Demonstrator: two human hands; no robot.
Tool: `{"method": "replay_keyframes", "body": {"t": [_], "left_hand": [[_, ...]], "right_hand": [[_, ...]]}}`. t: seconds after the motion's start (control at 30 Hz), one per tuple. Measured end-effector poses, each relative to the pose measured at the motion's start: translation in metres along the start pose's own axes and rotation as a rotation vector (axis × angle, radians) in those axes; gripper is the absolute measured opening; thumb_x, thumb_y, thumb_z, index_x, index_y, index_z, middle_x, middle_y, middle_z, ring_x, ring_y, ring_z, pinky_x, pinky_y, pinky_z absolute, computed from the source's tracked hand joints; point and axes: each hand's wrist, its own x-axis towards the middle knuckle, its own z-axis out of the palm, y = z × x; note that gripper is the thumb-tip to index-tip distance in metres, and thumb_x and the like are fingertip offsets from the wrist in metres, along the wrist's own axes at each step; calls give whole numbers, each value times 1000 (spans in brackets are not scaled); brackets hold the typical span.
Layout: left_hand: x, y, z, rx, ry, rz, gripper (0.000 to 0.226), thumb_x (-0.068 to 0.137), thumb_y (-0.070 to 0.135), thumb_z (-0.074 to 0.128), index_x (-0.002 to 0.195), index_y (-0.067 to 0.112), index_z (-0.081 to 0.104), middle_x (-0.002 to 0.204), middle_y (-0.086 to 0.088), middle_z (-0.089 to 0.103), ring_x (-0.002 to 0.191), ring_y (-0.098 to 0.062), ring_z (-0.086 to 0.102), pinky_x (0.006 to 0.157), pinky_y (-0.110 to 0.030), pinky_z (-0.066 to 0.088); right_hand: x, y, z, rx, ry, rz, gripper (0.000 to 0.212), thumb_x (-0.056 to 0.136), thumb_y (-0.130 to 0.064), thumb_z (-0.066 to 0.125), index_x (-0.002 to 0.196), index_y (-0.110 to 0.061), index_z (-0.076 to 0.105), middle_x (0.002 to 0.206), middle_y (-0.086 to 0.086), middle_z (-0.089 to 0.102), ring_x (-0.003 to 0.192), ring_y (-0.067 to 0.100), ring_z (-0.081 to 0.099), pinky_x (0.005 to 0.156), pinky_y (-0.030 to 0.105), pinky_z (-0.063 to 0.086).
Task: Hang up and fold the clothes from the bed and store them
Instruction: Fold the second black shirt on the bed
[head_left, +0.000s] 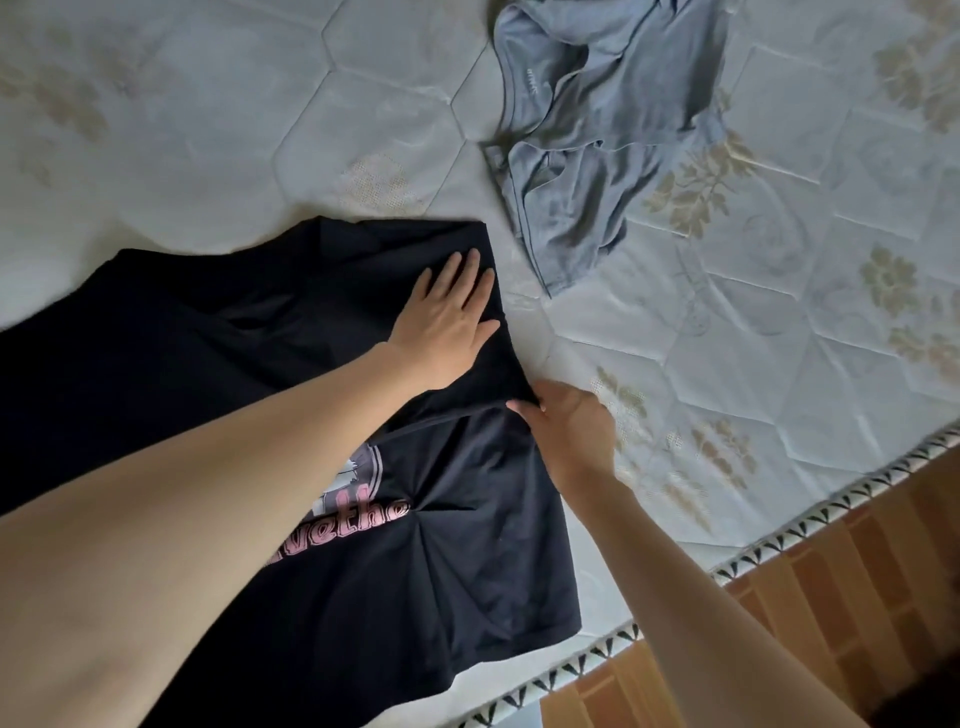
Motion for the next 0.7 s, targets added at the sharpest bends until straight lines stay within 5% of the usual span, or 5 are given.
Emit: {"method": "replay_keyframes", "body": {"t": [0.3, 0.4, 0.53, 0.7], "left_hand": [[17, 3, 2, -49, 39, -116, 60, 106, 38, 18, 156, 15, -4, 163, -7, -15, 150, -25, -13, 120, -42, -5], [18, 3, 5, -35, 53, -125, 60, 105, 38, 16, 155, 16, -8, 162, -5, -18, 149, -24, -16, 120, -42, -8], [14, -1, 18, 11, 223, -101, 60, 104, 39, 16, 156, 11, 6, 164, -9, 0, 151, -25, -1, 122, -43, 0], [12, -8, 32, 70, 365, -94, 61, 100, 36, 17, 153, 7, 22, 162, -11, 18, 150, -24, 14, 122, -42, 10]], "right_hand": [[-13, 18, 12, -18, 35, 108, 23, 100, -38, 51, 101, -16, 59, 92, 10, 68, 90, 34, 61, 66, 31, 31], [-18, 19, 17, 48, 150, 74, 44, 96, -55, 44, 90, -15, 61, 90, 3, 66, 86, 28, 62, 63, 31, 39], [-15, 10, 18, 34, 441, -278, 42, 97, -37, 42, 112, -6, 67, 109, 8, 67, 100, 27, 64, 77, 37, 55], [35, -33, 31, 17, 428, -584, 44, 92, -5, 49, 133, 10, 52, 138, 23, 54, 134, 36, 46, 112, 41, 39]]}}
